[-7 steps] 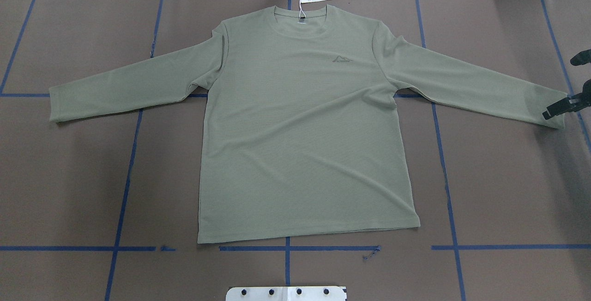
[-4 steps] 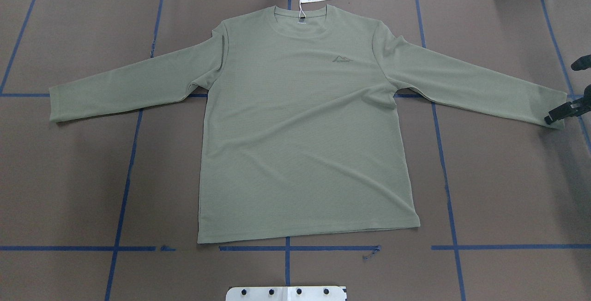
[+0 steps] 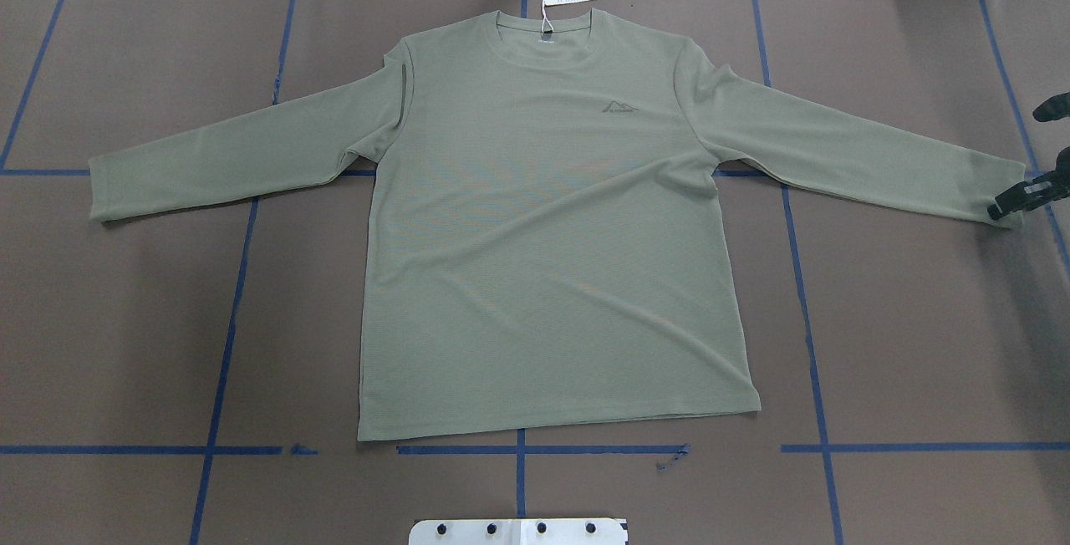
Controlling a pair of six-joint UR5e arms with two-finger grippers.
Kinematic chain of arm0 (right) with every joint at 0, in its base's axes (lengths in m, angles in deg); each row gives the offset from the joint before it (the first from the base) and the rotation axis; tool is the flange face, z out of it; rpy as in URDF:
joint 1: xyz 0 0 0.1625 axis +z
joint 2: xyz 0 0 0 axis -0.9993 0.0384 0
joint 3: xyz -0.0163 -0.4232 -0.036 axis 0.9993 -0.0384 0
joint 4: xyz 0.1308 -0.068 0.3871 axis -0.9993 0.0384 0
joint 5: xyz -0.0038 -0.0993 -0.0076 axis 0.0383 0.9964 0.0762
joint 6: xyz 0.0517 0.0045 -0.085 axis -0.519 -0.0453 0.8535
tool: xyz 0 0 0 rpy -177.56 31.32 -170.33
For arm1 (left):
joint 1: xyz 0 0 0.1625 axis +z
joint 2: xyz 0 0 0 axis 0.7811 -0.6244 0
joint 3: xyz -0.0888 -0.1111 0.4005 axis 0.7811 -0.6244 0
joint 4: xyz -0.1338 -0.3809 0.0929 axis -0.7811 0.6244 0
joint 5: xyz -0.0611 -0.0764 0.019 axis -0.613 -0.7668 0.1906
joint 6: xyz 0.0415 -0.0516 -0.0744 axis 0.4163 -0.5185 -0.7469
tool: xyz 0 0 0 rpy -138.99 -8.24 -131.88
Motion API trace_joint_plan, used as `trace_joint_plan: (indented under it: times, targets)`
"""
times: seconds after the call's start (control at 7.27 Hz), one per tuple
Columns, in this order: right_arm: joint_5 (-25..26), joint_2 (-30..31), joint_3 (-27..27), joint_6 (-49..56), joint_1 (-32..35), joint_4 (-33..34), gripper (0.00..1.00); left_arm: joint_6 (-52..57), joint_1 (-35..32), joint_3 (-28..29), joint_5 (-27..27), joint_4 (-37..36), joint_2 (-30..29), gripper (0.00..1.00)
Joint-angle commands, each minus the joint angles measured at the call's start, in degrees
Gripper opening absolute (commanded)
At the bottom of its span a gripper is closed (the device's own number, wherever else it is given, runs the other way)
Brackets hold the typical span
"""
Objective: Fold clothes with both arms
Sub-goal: 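Reach the right gripper to the sleeve cuff nearest it and grasp it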
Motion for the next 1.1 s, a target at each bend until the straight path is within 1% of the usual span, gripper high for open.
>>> trace_joint_plan:
  times: [0.0, 0.28, 0.41, 0.55, 0.69, 0.83, 0.96]
  targets:
    - [-0.12, -0.21, 0.46, -0.09, 0.62, 0.09, 0.16, 0.00, 0.00, 0.07, 0.00, 0.00, -0.01, 1.00]
    - [-0.21, -0.21, 1.51, -0.09, 1.15, 0.09, 0.03, 0.00, 0.00, 0.16, 0.00, 0.00, -0.01, 1.00]
    - [-0.21, -0.29, 2.57, -0.44, 1.42, 0.09, 0.00, 0.00, 0.00, 0.07, 0.00, 0.00, -0.01, 0.99]
    - [-0.13, -0.30, 4.58, -0.88, 1.68, 0.09, 0.00, 0.00, 0.00, -0.02, -0.09, 0.00, -0.01, 0.99]
    - [-0.30, -1.77, 6.08, -3.93, 1.68, 0.09, 0.00, 0.00, 0.00, -0.10, -0.09, 0.00, -0.01, 0.99]
    - [-0.39, -4.05, 7.31, -10.13, 1.33, 0.18, 0.00, 0.00, 0.00, -0.19, -0.09, 0.00, 0.07, 0.99]
    - [-2.48, -7.64, 7.84, -16.81, -0.58, 0.01, 0.00, 0.00, 0.00, -0.28, -0.09, 0.00, 0.08, 0.99]
